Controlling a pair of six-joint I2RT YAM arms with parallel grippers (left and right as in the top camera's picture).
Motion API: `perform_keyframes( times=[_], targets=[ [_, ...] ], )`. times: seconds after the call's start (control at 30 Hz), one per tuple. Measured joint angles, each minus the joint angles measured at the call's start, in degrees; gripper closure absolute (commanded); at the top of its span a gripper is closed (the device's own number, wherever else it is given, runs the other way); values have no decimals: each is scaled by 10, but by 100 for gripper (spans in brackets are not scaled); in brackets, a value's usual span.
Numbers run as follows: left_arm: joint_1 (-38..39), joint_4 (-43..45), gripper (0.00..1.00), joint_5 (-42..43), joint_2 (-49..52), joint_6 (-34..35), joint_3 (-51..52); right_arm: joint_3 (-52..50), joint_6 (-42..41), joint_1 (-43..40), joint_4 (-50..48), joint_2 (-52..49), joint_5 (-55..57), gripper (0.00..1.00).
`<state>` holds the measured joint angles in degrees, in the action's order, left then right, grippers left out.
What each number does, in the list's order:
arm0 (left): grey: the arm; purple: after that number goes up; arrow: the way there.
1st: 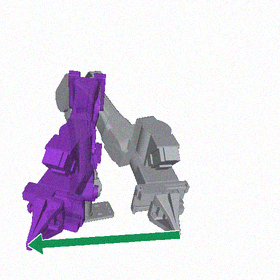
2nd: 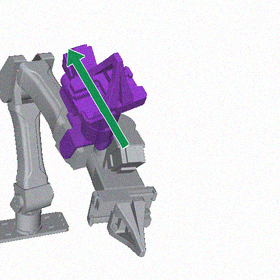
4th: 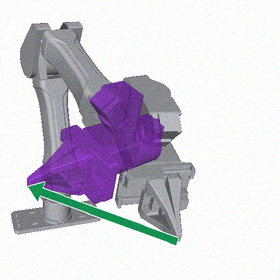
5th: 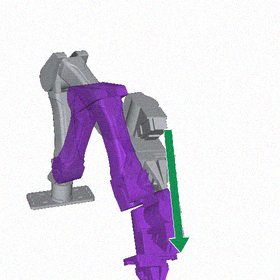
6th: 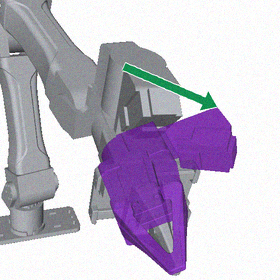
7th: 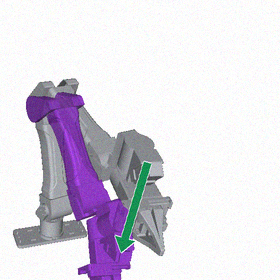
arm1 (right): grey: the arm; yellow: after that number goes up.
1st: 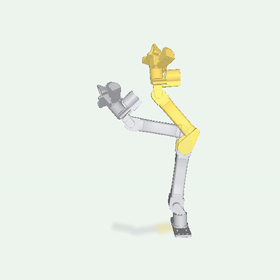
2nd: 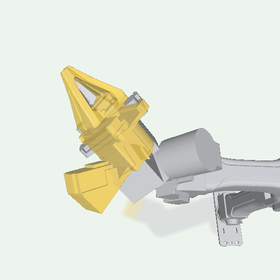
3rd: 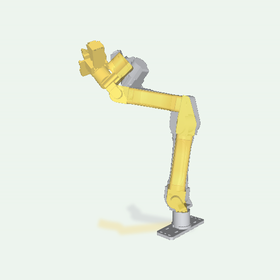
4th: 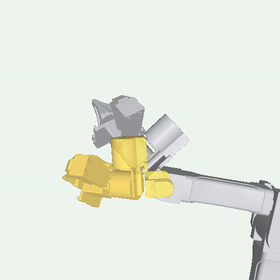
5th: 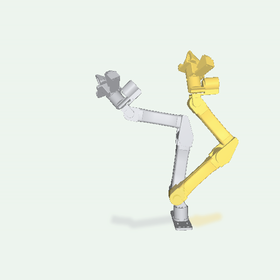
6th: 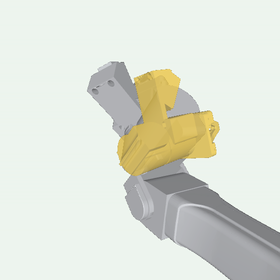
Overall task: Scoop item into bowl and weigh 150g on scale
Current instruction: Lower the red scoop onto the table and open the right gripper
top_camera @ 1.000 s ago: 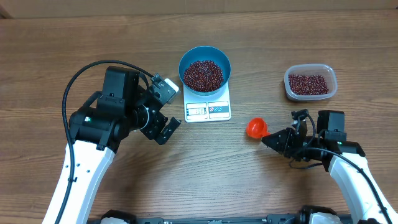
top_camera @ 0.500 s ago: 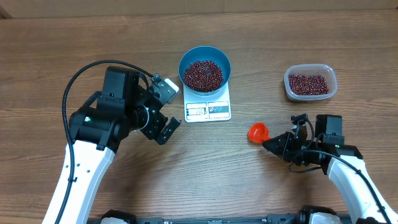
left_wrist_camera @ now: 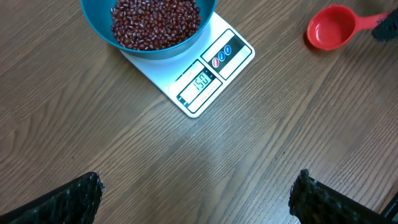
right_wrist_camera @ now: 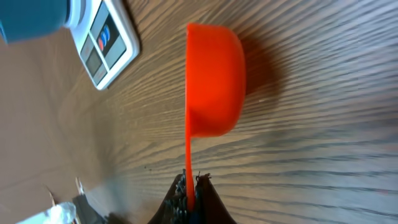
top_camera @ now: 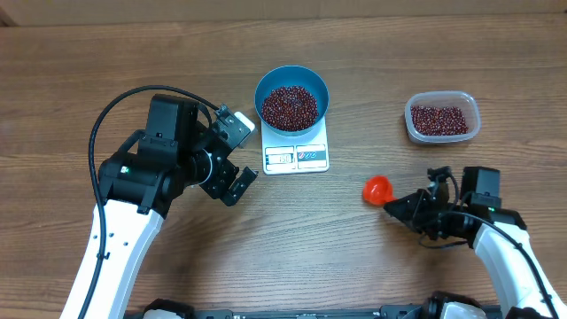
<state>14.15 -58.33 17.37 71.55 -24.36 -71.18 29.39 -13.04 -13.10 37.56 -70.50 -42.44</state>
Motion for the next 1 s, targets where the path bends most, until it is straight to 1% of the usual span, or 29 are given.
perform_keyframes(
  times=[0.2,0.3,0.33,0.43,0.47,0.53,0.57,0.6,0.7,0.87,0.93,0.97,1.0],
  targets=[
    [0,0,0,0,0,0,0,0,38,-45,19,0,-7,96],
    [0,0,0,0,0,0,0,0,47,-57,20,0,-6,83],
    [0,0,0,0,0,0,0,0,48,-59,19,0,-6,82],
    [0,0,0,0,0,0,0,0,55,-60,19,0,-5,71],
    [0,0,0,0,0,0,0,0,56,-60,18,0,-3,64],
    [0,0,0,0,0,0,0,0,58,-60,19,-1,14,57],
    [0,0,0,0,0,0,0,0,57,-60,19,-1,26,49],
    [0,0,0,0,0,0,0,0,57,-60,19,-1,33,43],
    [0,0,0,0,0,0,0,0,57,-60,19,-2,64,33],
    [0,0,0,0,0,0,0,0,57,-60,18,-2,103,19],
    [0,0,0,0,0,0,0,0,55,-60,12,-2,116,8],
    [0,0,0,0,0,0,0,0,59,-60,9,-2,119,0],
    [0,0,0,0,0,0,0,0,58,-60,4,-2,126,0]
  ],
)
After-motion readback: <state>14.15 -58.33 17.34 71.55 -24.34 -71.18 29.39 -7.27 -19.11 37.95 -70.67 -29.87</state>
